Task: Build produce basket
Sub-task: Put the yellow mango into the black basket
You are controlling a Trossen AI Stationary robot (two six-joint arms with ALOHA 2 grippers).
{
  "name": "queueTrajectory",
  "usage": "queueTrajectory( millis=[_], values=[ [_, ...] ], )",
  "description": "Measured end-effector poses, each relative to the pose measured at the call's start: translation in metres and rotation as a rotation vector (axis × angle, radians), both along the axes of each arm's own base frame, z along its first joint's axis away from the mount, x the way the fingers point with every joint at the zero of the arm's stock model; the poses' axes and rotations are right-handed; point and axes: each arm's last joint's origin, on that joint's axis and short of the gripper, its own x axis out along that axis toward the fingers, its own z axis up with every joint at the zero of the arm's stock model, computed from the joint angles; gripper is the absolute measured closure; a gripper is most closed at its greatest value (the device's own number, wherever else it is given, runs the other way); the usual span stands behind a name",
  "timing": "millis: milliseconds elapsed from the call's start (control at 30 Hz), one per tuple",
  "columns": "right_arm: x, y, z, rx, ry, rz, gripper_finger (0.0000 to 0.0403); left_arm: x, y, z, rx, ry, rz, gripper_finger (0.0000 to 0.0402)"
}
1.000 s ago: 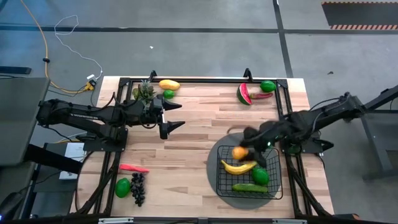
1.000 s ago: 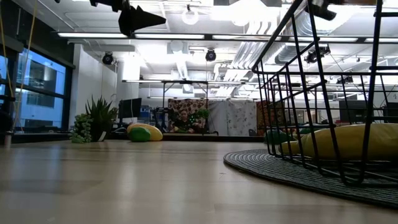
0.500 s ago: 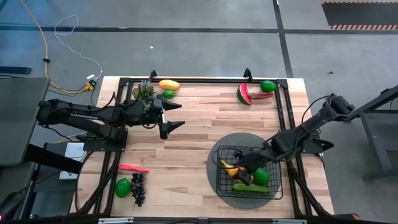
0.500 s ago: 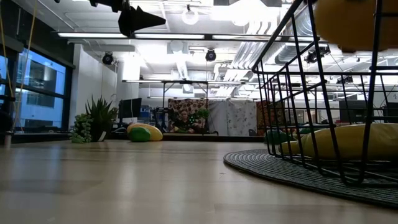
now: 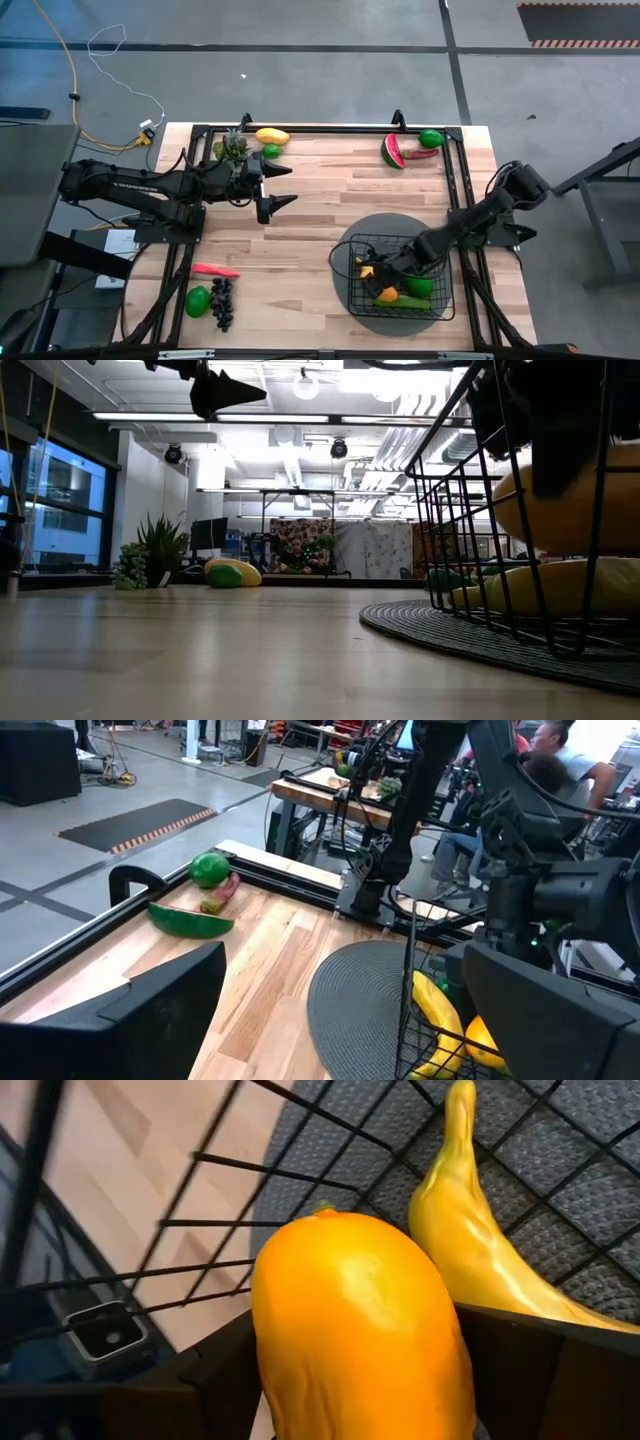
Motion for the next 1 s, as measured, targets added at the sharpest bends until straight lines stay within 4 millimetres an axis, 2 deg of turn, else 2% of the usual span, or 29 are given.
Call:
queueTrajectory(
  millis=[167,800,1000],
  values=[
    [0.0010,0.0011,-0.0058,-0.014,0.017,0.003,0.0138,0.0000,0.0000,-0.0001,0.000,0.001,0.000,0.0005],
    [0.0012,0.0004,-0.0057,-0.083,-0.017,0.029,0.0135,-0.0001,0.0003,-0.0002,0.001,0.003,0.011,0.0005],
    [0.0025,0.0012,-0.0048,-0.076,-0.033,0.034,0.0090,-0.0001,0.0003,-0.0002,0.002,0.002,0.011,0.0005]
  ],
)
